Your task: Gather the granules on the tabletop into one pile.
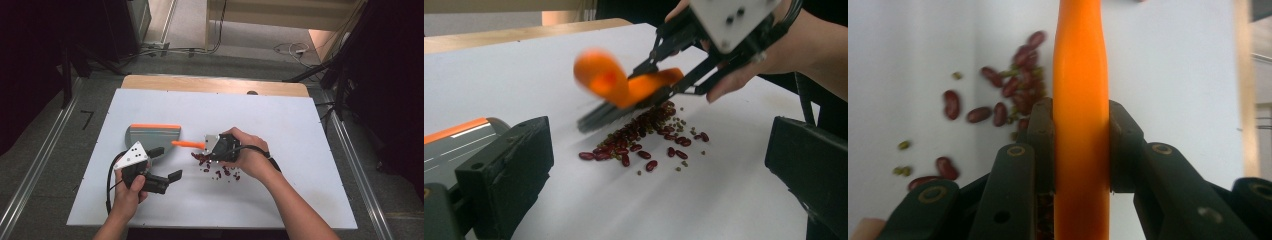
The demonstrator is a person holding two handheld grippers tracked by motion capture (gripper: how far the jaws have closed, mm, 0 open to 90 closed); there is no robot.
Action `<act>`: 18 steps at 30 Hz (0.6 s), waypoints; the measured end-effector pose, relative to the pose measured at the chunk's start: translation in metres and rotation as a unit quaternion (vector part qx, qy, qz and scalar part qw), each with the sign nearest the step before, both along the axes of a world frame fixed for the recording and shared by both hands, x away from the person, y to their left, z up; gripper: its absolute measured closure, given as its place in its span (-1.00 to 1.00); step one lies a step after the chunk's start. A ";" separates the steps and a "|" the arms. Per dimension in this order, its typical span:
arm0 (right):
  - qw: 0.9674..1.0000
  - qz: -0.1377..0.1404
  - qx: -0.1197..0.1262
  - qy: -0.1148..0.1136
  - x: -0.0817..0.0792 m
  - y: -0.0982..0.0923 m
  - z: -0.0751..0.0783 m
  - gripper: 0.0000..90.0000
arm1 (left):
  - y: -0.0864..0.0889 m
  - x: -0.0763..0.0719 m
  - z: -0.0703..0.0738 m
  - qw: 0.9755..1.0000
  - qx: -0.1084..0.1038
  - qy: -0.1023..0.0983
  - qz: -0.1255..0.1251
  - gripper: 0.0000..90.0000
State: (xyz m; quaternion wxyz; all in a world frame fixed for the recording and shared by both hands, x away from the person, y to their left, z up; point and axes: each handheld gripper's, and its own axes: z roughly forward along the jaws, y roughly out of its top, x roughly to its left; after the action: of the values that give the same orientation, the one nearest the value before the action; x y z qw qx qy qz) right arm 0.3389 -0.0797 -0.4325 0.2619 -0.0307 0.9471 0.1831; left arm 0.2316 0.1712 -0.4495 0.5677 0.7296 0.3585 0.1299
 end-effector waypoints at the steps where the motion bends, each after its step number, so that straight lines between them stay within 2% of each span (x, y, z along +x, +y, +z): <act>1: 1.000 0.000 0.000 0.000 0.000 0.000 0.000 0.53 | 0.001 0.000 0.000 1.000 0.000 0.000 0.000 -1.00; 2: 1.000 -0.013 0.012 0.004 -0.001 -0.001 0.005 0.53 | 0.001 0.000 0.000 1.000 0.000 0.000 0.001 -1.00; 3: 0.999 -0.032 0.040 0.013 -0.001 -0.003 0.016 0.53 | 0.002 0.001 -0.001 1.000 -0.001 0.000 0.003 -1.00; 4: 0.999 -0.032 0.040 0.013 -0.001 -0.003 0.016 0.53 | 0.002 0.001 -0.001 1.000 -0.002 0.001 0.003 -1.00; 5: 0.997 -0.044 0.052 0.022 -0.001 -0.003 0.022 0.53 | 0.002 0.001 -0.001 1.000 -0.002 0.000 0.003 -1.00; 7: 0.993 -0.078 0.078 0.047 -0.003 -0.003 0.032 0.53 | 0.002 0.001 -0.001 1.000 -0.002 0.000 0.004 -1.00; 8: 0.983 -0.118 0.102 0.094 -0.005 -0.002 0.040 0.53 | 0.002 0.001 0.000 1.000 -0.002 0.000 0.005 -1.00; 9: 0.977 -0.131 0.112 0.128 -0.005 -0.001 0.043 0.53 | 0.002 0.001 0.000 1.000 -0.003 0.000 0.005 -1.00; 10: 0.972 -0.138 0.117 0.150 -0.005 0.000 0.044 0.53 | 0.002 0.001 0.000 1.000 -0.001 0.000 0.004 -1.00; 11: 0.969 -0.140 0.120 0.163 -0.005 0.002 0.044 0.53 | 0.002 0.001 0.000 1.000 -0.001 -0.001 0.005 -1.00; 15: 0.959 -0.160 0.102 0.212 -0.007 0.016 0.035 0.53 | 0.003 0.000 0.000 1.000 0.001 -0.001 0.006 -1.00; 16: 0.953 -0.168 0.101 0.229 -0.008 0.020 0.033 0.53 | 0.003 0.000 0.000 1.000 0.001 -0.001 0.006 -1.00; 17: 0.952 -0.163 0.103 0.237 -0.007 0.023 0.030 0.53 | 0.003 0.001 0.000 1.000 0.002 -0.001 0.005 -1.00; 18: 0.952 -0.163 0.103 0.237 -0.007 0.023 0.030 0.53 | 0.003 0.000 -0.001 1.000 0.002 -0.001 0.005 -1.00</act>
State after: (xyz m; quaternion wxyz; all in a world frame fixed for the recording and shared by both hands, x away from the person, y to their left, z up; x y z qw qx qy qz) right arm 0.3315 -0.0568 -0.4021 0.0575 0.1956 0.9501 0.2361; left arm 0.2321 0.1745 -0.4501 0.5657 0.7288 0.3615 0.1347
